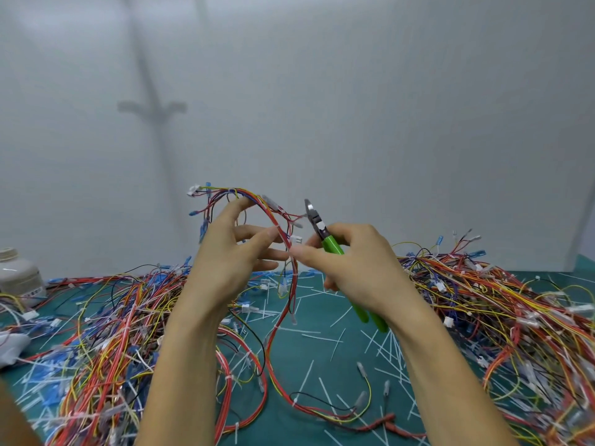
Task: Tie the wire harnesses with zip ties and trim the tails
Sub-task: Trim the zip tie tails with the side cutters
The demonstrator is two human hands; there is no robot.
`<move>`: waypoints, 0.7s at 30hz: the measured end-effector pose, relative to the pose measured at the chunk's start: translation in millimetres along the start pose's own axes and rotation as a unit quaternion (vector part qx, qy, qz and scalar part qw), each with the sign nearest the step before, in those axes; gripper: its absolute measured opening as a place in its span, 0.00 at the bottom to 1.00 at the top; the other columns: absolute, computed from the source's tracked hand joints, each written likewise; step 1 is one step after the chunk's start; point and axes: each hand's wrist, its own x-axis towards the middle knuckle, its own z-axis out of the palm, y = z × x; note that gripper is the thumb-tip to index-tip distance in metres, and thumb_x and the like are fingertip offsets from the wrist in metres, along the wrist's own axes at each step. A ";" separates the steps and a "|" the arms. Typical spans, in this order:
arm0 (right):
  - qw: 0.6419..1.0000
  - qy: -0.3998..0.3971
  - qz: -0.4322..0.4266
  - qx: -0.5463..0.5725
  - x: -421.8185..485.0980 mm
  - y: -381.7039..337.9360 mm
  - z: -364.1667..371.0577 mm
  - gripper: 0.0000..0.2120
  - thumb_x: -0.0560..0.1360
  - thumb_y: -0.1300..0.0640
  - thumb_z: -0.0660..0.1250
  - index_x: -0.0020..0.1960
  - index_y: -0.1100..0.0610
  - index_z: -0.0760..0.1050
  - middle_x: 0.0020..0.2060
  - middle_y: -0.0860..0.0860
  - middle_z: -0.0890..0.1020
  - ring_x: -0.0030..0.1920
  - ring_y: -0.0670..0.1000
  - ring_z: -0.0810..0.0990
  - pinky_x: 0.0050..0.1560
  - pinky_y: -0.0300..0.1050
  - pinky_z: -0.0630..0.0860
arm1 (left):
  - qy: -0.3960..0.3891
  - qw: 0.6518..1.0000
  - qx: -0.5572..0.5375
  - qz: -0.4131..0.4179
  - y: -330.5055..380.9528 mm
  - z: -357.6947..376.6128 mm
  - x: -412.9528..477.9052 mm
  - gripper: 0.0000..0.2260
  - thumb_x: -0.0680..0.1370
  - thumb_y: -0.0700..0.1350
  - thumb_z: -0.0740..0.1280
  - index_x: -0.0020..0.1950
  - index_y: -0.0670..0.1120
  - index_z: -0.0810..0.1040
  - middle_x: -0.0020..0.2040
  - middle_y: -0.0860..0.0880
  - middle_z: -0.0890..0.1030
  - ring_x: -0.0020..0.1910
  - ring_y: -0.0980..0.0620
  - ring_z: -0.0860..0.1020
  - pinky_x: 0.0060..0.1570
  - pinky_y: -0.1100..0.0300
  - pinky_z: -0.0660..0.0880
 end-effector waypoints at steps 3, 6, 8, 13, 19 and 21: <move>1.000 0.000 0.016 0.006 2.2 3.1 4.7 0.07 0.70 0.49 0.75 0.43 0.51 0.81 0.35 0.47 0.83 0.36 0.52 0.82 0.45 0.55 0.82 | 0.000 1.000 -0.010 0.016 3.6 1.2 -1.4 0.12 0.79 0.38 0.68 0.57 0.54 0.75 0.41 0.47 0.86 0.38 0.48 0.85 0.35 0.63 0.80; 0.999 -0.011 0.012 0.032 3.4 5.1 8.4 0.05 0.71 0.53 0.76 0.40 0.51 0.79 0.32 0.47 0.82 0.33 0.50 0.80 0.43 0.55 0.82 | -0.003 1.000 -0.020 0.024 6.1 4.2 -2.0 0.07 0.78 0.40 0.69 0.53 0.51 0.78 0.41 0.48 0.86 0.37 0.50 0.85 0.34 0.64 0.79; 0.998 0.002 0.006 0.057 4.2 5.3 8.8 0.06 0.72 0.56 0.75 0.40 0.53 0.79 0.33 0.49 0.83 0.30 0.50 0.80 0.40 0.52 0.82 | 0.003 1.000 -0.008 0.028 6.7 3.8 -2.2 0.03 0.78 0.42 0.69 0.50 0.49 0.81 0.39 0.49 0.86 0.34 0.52 0.84 0.31 0.66 0.77; 0.989 0.037 0.006 0.145 5.2 6.2 -0.8 0.05 0.74 0.63 0.70 0.42 0.55 0.79 0.37 0.52 0.86 0.29 0.48 0.79 0.37 0.48 0.81 | 0.132 0.990 0.015 0.038 3.2 -20.6 1.2 0.12 0.79 0.49 0.68 0.38 0.46 0.82 0.26 0.53 0.77 0.20 0.57 0.71 0.22 0.70 0.65; 0.979 0.069 0.000 0.191 3.9 5.9 -13.6 0.04 0.76 0.63 0.70 0.44 0.56 0.78 0.39 0.52 0.86 0.29 0.47 0.80 0.36 0.46 0.83 | -0.045 0.975 0.178 -0.127 -4.8 -33.8 -3.3 0.22 0.76 0.62 0.62 0.46 0.45 0.83 0.40 0.51 0.86 0.39 0.53 0.85 0.41 0.58 0.79; 0.975 0.086 -0.002 0.204 3.4 5.1 -15.4 0.03 0.76 0.62 0.70 0.44 0.57 0.79 0.39 0.53 0.86 0.29 0.47 0.80 0.37 0.48 0.83 | -0.163 0.958 0.188 -0.145 -3.8 -30.6 -5.6 0.24 0.70 0.65 0.64 0.48 0.45 0.83 0.43 0.51 0.87 0.42 0.53 0.86 0.46 0.57 0.80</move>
